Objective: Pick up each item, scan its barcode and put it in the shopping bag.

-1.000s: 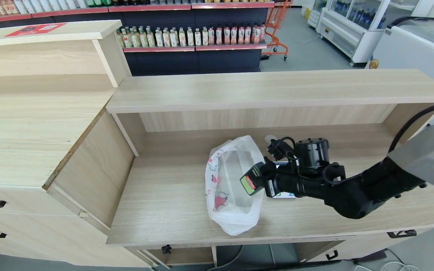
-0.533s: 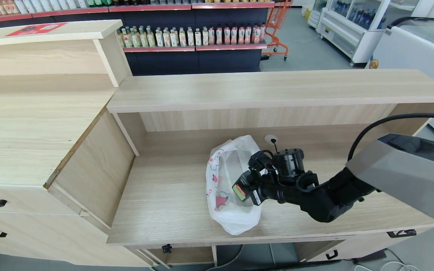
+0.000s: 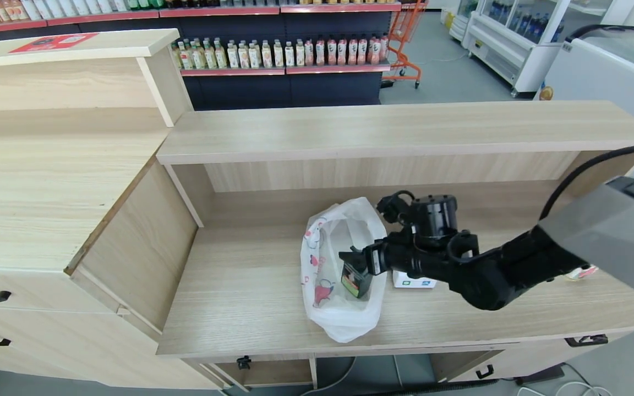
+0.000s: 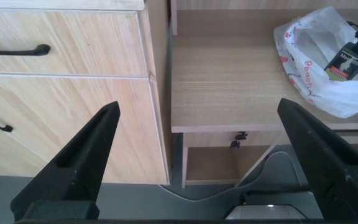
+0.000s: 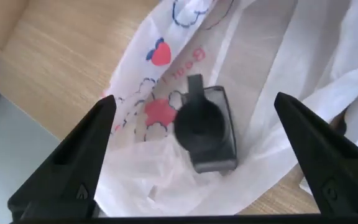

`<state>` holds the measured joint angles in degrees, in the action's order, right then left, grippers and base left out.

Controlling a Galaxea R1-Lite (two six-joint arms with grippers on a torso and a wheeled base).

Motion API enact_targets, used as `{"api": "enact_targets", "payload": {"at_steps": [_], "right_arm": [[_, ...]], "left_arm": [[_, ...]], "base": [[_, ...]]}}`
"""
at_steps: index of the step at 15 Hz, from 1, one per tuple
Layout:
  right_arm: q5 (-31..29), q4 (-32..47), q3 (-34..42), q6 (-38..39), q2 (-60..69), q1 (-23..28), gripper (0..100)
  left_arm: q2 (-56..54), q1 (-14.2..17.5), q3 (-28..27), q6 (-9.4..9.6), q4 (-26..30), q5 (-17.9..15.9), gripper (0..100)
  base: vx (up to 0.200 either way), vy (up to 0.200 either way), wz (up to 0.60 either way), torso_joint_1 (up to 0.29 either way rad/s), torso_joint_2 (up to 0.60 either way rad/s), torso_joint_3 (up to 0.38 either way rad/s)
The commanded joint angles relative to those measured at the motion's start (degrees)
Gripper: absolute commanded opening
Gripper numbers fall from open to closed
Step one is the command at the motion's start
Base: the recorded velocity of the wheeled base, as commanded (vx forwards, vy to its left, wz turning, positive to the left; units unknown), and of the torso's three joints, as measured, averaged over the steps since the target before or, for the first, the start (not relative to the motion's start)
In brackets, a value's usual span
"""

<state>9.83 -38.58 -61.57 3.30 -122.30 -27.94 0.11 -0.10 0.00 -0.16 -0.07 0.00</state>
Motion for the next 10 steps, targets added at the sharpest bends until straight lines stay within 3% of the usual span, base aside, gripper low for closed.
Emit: {"api": "enact_targets", "payload": {"at_steps": [1,2,4,7,10], "right_arm": [[1.2,5.6,3.5,5.0,13.6,6.0,100],[1.6,6.9,4.4,5.4,15.4,7.0,100],[1.6,12.2,12.3,5.5,28.1,14.2,100],[-3.8,12.3,22.3,-0.8,40.7,20.4,100],[-4.6,12.5,39.4,-0.9,60.3,24.2,100]], "left_arm": [[0.0,0.0,0.0,-0.02,0.0,0.0,100],[0.1,0.0,0.0,-0.02,0.0,0.0,100],[0.0,0.0,0.0,-0.02,0.0,0.0,100],[0.0,0.0,0.0,-0.02,0.0,0.0,100],[0.1,0.0,0.0,-0.02,0.0,0.0,100]], "base": [[0.000,0.000,0.00,0.000,0.00,0.000],[0.000,0.000,0.00,0.000,0.00,0.000],[0.000,0.000,0.00,0.000,0.00,0.000],[0.000,0.000,0.00,0.000,0.00,0.000],[0.000,0.000,0.00,0.000,0.00,0.000]]}}
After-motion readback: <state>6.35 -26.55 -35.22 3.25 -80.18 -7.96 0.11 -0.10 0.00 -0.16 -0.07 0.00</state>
